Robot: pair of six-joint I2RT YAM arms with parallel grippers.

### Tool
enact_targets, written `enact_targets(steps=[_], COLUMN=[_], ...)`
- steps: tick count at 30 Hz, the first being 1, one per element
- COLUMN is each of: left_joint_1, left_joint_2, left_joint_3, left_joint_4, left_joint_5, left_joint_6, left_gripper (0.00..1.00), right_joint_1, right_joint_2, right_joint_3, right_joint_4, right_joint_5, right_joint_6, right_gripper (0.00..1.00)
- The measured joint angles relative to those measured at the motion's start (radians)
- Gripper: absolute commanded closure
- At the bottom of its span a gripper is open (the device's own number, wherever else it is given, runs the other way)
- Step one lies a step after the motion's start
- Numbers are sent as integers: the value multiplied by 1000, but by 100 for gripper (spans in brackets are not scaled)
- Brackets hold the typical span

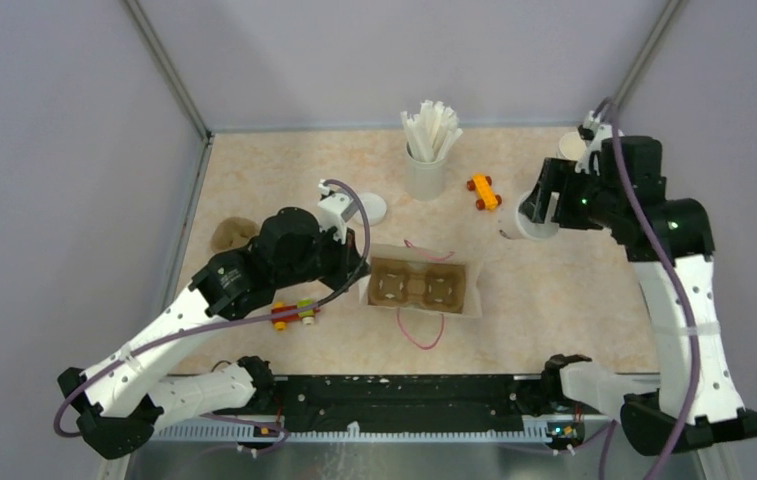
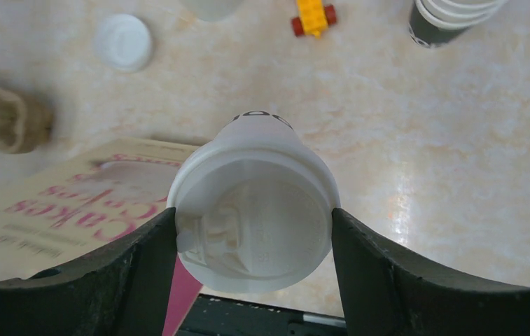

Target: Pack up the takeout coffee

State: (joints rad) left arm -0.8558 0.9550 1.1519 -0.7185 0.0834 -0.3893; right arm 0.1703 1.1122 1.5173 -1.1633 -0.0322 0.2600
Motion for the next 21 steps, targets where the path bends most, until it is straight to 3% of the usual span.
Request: enact_targets(steps=[11,16,21], left_joint_1=[0,0,1], left_joint_2=[37,89,133], left_joint_3=[8,38,76], left_joint_4=[-1,-2,0], left_joint_5=[37,49,58], left_joint_6=[-5,-13,-29], left_gripper=[100,100,100], right_joint_1=[57,57,57], right_joint_2=[-33,-37,-65], right_joint_3=[494,524,441], right_joint_4=[-78,7,127], right_joint_5=[-301,-468,-608], right_joint_6=[122,187,220], right_gripper=[46,45,43])
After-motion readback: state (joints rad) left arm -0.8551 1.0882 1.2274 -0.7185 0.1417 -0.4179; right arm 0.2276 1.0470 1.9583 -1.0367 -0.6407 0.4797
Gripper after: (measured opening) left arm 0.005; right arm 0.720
